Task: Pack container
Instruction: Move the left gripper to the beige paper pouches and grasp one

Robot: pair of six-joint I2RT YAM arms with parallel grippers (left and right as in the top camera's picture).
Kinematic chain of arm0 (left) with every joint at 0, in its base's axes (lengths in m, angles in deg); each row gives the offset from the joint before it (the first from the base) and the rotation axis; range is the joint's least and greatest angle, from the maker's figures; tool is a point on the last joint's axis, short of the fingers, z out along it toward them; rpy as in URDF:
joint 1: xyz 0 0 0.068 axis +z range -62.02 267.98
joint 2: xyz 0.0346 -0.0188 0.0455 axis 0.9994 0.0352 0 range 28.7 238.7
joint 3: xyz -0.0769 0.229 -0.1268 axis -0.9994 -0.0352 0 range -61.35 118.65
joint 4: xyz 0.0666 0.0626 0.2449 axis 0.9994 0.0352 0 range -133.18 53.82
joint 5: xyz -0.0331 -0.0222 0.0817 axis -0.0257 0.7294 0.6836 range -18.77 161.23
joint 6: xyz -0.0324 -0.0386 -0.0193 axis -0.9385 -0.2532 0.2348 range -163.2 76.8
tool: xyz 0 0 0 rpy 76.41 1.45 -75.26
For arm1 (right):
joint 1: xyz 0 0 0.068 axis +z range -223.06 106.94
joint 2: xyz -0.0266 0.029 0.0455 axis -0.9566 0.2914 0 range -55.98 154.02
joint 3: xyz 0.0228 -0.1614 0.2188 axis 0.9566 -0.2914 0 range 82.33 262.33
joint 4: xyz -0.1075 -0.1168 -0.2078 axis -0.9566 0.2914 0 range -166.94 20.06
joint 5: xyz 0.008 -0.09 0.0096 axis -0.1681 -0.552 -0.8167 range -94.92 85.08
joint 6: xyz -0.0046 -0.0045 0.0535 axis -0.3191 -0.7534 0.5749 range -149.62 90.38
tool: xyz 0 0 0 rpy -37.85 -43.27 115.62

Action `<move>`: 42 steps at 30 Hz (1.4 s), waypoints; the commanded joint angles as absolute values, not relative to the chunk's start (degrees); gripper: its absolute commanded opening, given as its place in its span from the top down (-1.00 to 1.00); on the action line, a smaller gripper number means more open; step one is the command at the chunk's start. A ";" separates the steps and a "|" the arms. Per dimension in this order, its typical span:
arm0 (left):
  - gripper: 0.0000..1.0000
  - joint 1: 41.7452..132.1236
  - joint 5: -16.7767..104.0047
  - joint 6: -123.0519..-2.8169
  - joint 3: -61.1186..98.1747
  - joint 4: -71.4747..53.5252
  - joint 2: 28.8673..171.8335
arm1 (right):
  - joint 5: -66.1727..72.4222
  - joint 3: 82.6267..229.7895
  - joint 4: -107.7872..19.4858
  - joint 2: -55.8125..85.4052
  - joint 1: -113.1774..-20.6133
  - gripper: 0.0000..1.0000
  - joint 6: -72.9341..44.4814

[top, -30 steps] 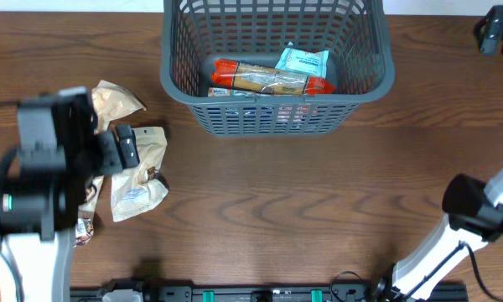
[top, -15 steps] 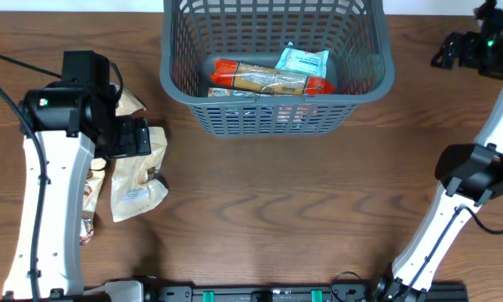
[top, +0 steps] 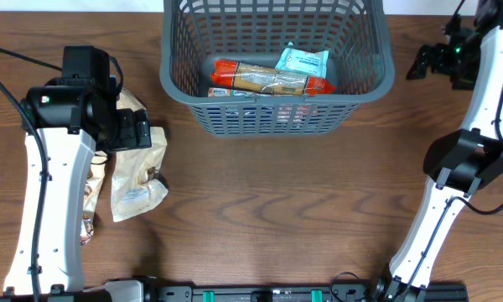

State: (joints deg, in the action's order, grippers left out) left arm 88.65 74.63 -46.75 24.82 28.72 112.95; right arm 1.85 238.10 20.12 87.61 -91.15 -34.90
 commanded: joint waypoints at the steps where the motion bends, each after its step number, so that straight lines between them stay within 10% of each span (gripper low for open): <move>1: -0.97 88.93 74.50 -45.81 25.11 28.28 113.13 | 1.04 233.51 20.40 84.90 -90.12 -0.99 -33.29; 19: -0.97 88.93 74.50 -44.08 20.91 23.82 113.15 | -0.38 205.79 18.48 62.41 -86.71 -0.98 -32.63; 42: -0.97 88.93 71.24 -44.39 -13.49 -4.53 113.30 | -0.41 205.55 17.21 62.00 -84.30 -0.98 -32.67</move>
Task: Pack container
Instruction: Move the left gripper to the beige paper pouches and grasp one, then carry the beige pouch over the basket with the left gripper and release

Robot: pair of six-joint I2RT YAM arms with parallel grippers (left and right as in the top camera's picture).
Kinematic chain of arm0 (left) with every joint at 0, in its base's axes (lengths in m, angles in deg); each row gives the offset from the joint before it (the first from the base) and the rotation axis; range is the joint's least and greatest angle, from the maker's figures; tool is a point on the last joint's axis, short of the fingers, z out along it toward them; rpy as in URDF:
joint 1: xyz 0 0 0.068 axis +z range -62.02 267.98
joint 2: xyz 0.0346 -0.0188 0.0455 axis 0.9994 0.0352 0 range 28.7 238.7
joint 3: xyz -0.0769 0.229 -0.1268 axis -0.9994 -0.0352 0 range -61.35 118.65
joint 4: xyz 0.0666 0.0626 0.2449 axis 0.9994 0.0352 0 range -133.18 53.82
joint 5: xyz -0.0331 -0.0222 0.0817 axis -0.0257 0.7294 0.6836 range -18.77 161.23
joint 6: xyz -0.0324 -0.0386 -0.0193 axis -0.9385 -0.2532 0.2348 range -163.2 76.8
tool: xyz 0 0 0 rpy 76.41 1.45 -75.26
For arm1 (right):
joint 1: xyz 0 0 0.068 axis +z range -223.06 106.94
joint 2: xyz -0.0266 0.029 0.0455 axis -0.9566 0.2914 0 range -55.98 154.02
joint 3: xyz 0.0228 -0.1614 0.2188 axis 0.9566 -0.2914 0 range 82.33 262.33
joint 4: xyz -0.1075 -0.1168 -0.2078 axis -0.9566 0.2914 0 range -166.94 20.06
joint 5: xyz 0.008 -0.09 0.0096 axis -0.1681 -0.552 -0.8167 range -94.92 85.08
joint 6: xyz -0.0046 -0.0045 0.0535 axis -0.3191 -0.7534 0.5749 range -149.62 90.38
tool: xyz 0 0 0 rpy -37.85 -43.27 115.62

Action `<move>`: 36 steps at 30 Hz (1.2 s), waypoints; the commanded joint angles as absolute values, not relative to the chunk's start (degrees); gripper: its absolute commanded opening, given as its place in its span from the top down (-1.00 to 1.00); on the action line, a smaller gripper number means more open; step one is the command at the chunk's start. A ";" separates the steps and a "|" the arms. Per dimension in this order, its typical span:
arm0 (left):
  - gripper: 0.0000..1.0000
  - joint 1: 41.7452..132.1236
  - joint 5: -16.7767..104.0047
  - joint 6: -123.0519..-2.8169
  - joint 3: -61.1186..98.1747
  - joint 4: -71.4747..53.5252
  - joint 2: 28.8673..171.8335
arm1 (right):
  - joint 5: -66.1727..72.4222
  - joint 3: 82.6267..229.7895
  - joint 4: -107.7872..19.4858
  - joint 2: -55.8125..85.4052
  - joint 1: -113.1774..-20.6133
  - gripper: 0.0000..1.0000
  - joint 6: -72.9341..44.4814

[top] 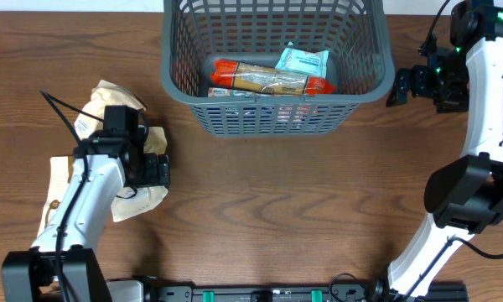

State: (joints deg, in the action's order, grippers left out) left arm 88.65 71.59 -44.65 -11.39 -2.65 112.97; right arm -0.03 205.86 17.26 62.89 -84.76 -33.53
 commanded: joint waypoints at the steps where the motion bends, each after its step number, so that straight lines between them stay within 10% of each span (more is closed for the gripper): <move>1: -0.97 88.93 71.26 -44.37 -14.39 -5.84 113.30 | -0.38 205.55 17.21 62.00 -84.30 -0.98 -32.67; 23: -0.99 89.00 73.41 -44.39 -17.78 -15.63 121.17 | -0.41 205.55 17.61 62.00 -84.22 -0.99 -33.55; 33: 0.52 88.98 73.19 -45.07 -16.68 -13.18 119.07 | -0.41 205.55 17.39 62.00 -84.22 -0.98 -33.53; 36: 0.61 88.98 73.19 -47.03 -14.59 -11.43 116.56 | -0.43 205.55 17.10 62.00 -84.22 -0.98 -33.55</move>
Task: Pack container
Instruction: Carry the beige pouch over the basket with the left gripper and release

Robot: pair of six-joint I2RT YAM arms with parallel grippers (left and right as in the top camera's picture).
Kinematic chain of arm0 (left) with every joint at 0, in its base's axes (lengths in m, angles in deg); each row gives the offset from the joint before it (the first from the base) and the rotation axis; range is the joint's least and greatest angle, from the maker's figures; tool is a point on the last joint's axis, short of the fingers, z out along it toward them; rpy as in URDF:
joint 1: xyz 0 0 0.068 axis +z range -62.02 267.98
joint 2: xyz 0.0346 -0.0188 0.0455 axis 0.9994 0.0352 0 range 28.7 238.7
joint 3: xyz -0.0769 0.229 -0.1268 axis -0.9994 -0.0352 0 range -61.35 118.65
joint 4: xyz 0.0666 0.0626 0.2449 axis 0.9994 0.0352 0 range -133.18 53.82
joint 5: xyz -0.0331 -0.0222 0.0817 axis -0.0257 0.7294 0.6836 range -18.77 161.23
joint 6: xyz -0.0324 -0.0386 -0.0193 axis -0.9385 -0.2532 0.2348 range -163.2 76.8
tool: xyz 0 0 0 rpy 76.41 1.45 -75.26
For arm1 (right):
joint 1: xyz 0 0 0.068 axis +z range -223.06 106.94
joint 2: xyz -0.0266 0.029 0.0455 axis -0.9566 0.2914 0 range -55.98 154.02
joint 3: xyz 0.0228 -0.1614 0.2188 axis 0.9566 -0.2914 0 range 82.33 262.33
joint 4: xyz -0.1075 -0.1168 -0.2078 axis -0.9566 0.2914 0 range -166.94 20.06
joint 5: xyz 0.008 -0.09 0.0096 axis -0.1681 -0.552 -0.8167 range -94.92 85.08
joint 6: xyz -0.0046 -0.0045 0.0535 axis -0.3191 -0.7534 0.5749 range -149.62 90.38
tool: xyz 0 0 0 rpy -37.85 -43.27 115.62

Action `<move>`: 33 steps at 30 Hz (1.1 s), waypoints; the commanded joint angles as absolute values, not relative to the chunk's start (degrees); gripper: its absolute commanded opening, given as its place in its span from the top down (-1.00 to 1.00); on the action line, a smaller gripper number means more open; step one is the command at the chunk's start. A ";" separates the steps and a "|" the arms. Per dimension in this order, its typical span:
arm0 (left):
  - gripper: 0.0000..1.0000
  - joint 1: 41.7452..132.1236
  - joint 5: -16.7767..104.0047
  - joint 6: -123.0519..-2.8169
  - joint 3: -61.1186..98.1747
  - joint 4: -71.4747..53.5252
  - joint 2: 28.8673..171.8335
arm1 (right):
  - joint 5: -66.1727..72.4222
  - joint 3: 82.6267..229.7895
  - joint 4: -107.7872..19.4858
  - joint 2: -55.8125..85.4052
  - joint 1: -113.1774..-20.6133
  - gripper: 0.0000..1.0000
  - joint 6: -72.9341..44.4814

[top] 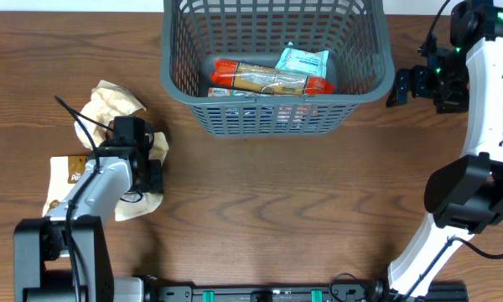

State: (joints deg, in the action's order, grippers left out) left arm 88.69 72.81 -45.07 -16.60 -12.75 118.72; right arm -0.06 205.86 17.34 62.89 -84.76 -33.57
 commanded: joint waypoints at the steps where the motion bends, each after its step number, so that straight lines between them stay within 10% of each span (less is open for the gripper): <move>1: 0.61 88.98 73.19 -47.56 -13.69 -10.56 115.49 | -0.43 205.55 16.99 62.00 -84.22 -0.99 -33.55; 19: 0.89 87.12 73.19 -50.81 14.24 2.01 97.28 | -0.65 205.55 15.46 62.00 -84.28 -0.99 -34.92; 33: 0.89 75.12 73.21 -41.44 48.82 0.87 114.74 | -0.62 205.55 15.27 62.00 -84.28 -0.99 -35.73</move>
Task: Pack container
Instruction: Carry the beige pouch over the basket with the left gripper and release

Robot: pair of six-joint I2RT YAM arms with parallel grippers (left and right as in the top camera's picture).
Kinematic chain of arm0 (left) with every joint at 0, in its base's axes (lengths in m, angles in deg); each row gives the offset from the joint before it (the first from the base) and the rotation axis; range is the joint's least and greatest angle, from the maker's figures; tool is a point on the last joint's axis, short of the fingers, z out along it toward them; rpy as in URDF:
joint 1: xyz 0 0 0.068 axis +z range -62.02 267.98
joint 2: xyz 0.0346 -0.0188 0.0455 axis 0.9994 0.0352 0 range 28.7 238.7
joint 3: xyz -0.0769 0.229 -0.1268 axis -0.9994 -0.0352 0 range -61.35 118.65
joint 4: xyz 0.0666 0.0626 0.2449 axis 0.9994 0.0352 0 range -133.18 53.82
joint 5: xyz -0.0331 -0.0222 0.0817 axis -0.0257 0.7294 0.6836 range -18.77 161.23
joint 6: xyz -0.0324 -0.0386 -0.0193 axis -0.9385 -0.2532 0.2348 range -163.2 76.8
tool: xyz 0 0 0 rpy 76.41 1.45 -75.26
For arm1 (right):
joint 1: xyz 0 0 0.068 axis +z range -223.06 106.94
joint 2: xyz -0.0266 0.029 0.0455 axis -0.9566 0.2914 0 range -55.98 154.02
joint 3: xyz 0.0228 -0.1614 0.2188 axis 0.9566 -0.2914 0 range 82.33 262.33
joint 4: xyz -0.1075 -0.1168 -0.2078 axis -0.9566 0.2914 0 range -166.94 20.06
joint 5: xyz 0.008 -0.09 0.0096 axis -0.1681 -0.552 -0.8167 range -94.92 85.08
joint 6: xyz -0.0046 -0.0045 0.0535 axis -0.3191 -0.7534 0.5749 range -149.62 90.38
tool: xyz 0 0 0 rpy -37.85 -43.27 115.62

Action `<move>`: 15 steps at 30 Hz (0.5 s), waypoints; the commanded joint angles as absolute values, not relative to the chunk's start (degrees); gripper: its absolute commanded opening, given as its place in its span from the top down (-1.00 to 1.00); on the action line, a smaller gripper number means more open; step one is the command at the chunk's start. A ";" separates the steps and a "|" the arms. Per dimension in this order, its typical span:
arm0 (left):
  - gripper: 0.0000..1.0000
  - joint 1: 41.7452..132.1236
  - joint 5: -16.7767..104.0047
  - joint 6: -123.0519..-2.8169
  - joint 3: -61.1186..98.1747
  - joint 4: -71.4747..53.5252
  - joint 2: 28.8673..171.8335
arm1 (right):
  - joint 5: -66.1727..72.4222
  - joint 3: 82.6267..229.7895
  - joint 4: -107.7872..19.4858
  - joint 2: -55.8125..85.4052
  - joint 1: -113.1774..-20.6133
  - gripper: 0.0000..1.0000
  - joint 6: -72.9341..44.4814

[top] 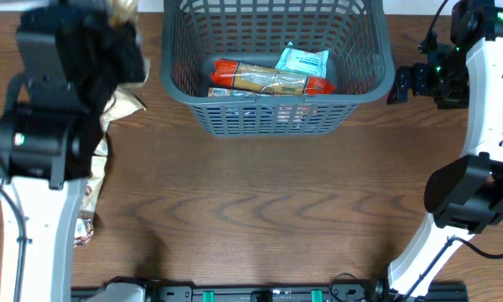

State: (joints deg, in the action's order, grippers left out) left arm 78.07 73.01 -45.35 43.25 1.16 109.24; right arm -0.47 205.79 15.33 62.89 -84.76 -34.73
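Note:
The grey basket (365, 88) stands at the back middle and holds a red-and-tan packet (268, 77) and a light-blue pouch (303, 60). My left arm is raised close to the camera at the far left, and its gripper (119, 18) is blurred near the basket's left corner. It looks shut on the crumpled beige bag (122, 102), which hangs beneath it, mostly hidden by the arm. The right gripper (396, 86) hovers just right of the basket with nothing in it, its fingers apart.
A brown snack packet (87, 220) lies on the table at the left, partly under my left arm. The right arm's base (461, 189) stands at the right side. The wooden table (268, 210) stretches out in front of the basket.
My left gripper was low on the beige bag at the table's left. It now sits high and further back by the basket's corner, and the bag has left its spot. The right arm is unchanged.
First my left gripper was over the beige bag and the right gripper was back right of the basket. Then the left was down on the bag and the right close to the basket's right wall. Now the left is raised with the bag under it.

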 commanded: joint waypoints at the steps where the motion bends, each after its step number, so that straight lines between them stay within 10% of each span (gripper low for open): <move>1: 0.89 73.66 73.21 -40.30 51.14 0.26 117.13 | -0.62 205.55 15.27 62.00 -84.28 -0.98 -35.80; 15: 0.89 58.75 66.83 -18.99 57.11 -2.36 138.11 | -0.62 205.55 15.29 62.00 -84.28 -0.99 -36.56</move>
State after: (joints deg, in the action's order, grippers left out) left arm 58.86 71.57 -29.33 56.01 -4.92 136.29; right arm -0.47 205.79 15.33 62.89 -84.76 -35.60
